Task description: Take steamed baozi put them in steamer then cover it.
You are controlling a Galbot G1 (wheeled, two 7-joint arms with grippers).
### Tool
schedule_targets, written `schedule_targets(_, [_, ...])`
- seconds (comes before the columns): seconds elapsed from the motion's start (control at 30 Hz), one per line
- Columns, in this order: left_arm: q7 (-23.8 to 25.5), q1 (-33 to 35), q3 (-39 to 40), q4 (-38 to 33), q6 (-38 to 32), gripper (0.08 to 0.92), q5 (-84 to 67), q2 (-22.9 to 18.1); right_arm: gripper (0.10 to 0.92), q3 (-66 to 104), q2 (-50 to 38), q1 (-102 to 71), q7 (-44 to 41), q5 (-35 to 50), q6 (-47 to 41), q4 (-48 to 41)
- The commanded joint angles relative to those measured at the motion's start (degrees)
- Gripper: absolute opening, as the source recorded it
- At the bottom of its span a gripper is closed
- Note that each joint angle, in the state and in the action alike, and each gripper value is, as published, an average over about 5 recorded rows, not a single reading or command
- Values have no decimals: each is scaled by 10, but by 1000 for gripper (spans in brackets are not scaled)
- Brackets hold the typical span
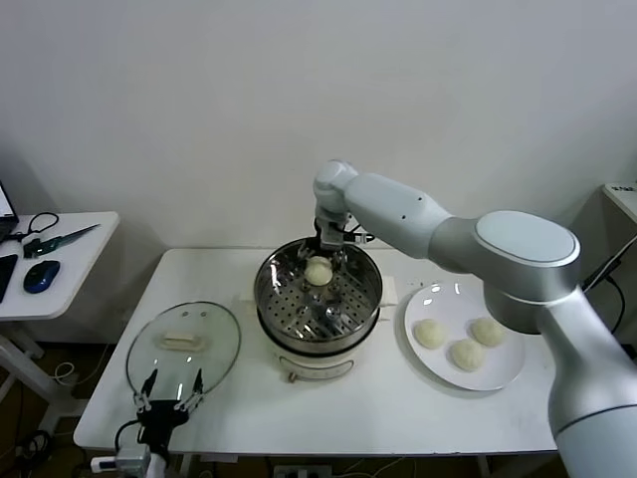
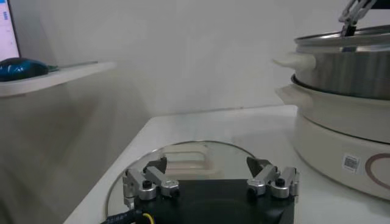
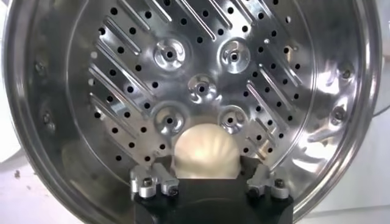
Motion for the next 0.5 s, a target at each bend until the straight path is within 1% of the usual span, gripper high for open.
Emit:
schedule_targets(0.03, [0,2,1,-2,0,823,1,-2,822,-60,-47,101,-28,149,0,63])
schedule_targets(0.07, [0,3,1,-3,0,823,1,-2,822,-78,-59,128,-33,191,-6,78])
schedule_targets(0.17, [0,5,2,-6,1,823,3,-4,823,-166,-109,222,-59,384,-61,134])
schedule_targets(0.23, [0,7,2,-8,1,823,4,-4,823,-229,-157,281,-79,508,-129,182])
schedule_targets(0.3, [0,9,2,-10,1,823,4,-4,823,-279,-209,326,-87,580,-214,228])
schedule_targets(0.37, [0,10,2,-11,0,823,4,-3,823,-324,-266,360,-82,611,-299,277])
schedule_targets(0.43, [-1,11,3,-12,0,823,4,-3,823,-361,-318,374,-64,604,-372,317])
schedule_targets(0.5, [-1,13,3,-15,-1,823,4,-3,823,-386,-362,370,-47,584,-422,344])
